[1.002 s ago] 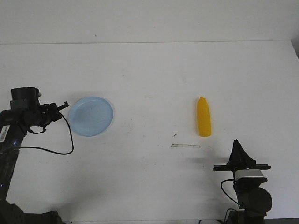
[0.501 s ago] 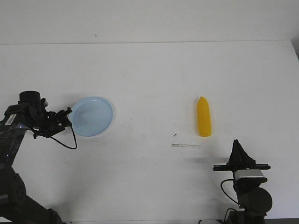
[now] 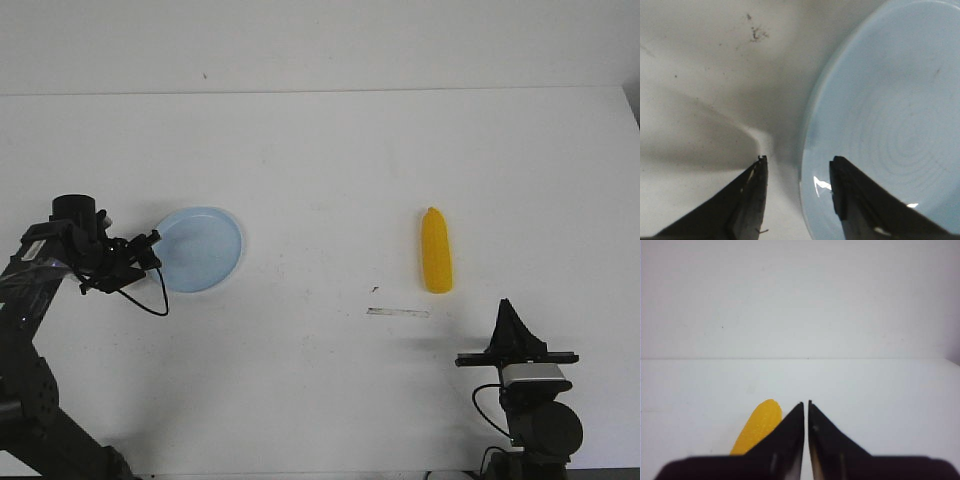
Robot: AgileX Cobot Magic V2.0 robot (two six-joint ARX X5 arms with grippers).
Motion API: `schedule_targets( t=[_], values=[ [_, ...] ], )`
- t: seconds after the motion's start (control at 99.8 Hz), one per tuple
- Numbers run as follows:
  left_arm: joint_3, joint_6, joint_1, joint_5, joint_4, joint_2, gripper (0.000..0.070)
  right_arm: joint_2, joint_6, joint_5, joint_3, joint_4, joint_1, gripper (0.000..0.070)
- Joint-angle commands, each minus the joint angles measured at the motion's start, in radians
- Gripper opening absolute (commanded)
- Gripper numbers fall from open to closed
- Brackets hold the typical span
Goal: Place corn on plate with both arms
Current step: 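Reach the left gripper forward to the edge of the light blue plate, then push the light blue plate with the left gripper toward the yellow corn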
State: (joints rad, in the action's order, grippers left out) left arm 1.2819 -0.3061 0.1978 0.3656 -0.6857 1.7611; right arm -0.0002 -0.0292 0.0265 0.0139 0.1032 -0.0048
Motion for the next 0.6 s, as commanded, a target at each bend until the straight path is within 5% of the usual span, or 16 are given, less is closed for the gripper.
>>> schedule_targets(
  t=[0.0, 0.481, 0.591],
  values=[
    [0.019, 0.002, -0.003, 0.002, 0.009, 0.026, 0.0241, 0.002, 0.005, 0.0, -0.001, 0.009, 0.003, 0.0013],
    [0.019, 0.002, -0.019, 0.055, 0.039, 0.058, 0.0238, 0.002, 0.005, 0.0, -0.001, 0.009, 0.003, 0.0013],
    [0.019, 0.003, -0.019, 0.055, 0.04, 0.058, 0.0157, 0.002, 0.005, 0.0, -0.001, 0.009, 0.003, 0.0013]
  ],
)
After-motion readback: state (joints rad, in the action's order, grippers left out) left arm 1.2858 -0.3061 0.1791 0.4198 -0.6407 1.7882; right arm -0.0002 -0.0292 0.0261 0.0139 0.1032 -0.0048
